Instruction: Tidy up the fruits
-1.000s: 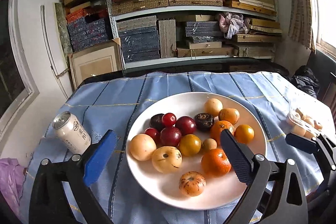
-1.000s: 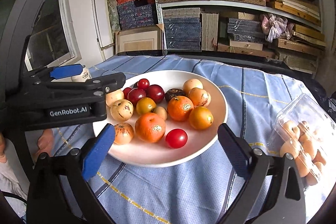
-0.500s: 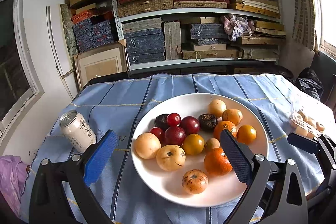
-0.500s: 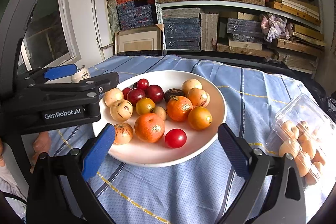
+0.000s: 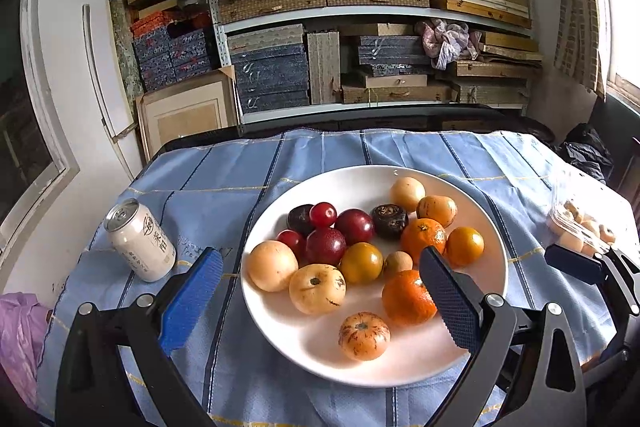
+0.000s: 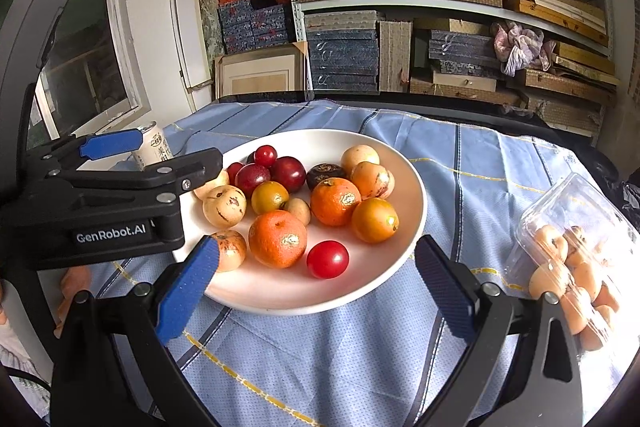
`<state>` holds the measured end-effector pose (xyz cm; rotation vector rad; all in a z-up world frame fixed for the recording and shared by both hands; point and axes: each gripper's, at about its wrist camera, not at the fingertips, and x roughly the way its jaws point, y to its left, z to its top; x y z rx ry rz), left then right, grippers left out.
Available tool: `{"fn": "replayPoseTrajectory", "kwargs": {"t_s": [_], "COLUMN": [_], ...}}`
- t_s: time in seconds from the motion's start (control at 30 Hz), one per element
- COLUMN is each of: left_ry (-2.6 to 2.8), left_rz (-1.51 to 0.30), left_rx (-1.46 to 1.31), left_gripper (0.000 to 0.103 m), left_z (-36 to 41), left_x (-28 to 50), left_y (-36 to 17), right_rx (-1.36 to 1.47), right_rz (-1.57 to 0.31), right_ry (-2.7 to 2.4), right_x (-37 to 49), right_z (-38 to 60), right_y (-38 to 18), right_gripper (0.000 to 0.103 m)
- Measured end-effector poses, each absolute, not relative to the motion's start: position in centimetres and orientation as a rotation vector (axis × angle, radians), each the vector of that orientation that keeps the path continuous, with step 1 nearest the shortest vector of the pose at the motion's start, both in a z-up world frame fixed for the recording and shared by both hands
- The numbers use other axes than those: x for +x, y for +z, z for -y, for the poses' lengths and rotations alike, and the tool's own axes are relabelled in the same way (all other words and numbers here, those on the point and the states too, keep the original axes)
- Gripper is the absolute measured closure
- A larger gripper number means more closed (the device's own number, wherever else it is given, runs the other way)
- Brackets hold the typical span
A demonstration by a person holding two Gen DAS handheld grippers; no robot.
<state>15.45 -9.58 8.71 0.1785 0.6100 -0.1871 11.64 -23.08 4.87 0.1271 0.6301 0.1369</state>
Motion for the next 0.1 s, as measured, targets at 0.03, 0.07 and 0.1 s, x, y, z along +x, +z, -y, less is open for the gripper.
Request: {"fn": "replayPoseTrajectory", "kwargs": {"t_s": [0.03, 0.07, 0.1], "left_ry": [-0.189, -0.188, -0.183], "left_rz": [-0.613, -0.614, -0.611], "left_rx": [0.175, 0.174, 0.175], "left_gripper": [0.004, 0.004, 0.004], "left_z": [9.53, 9.57, 9.59], "left_x": [15.47, 15.56, 15.51], "left_y": [8.73, 8.80, 8.80], "right_rx": [0.127, 0.127, 0.127], "right_rz": [-0.630, -0.631, -0.630], "right_ry": [0.137, 0.136, 0.135], "right_x": [11.64, 11.64, 11.65], "right_z": [23.05, 23.05, 23.14], "right_y": [4.88, 4.87, 4.81], "right_gripper": [0.007, 0.007, 0.007]}}
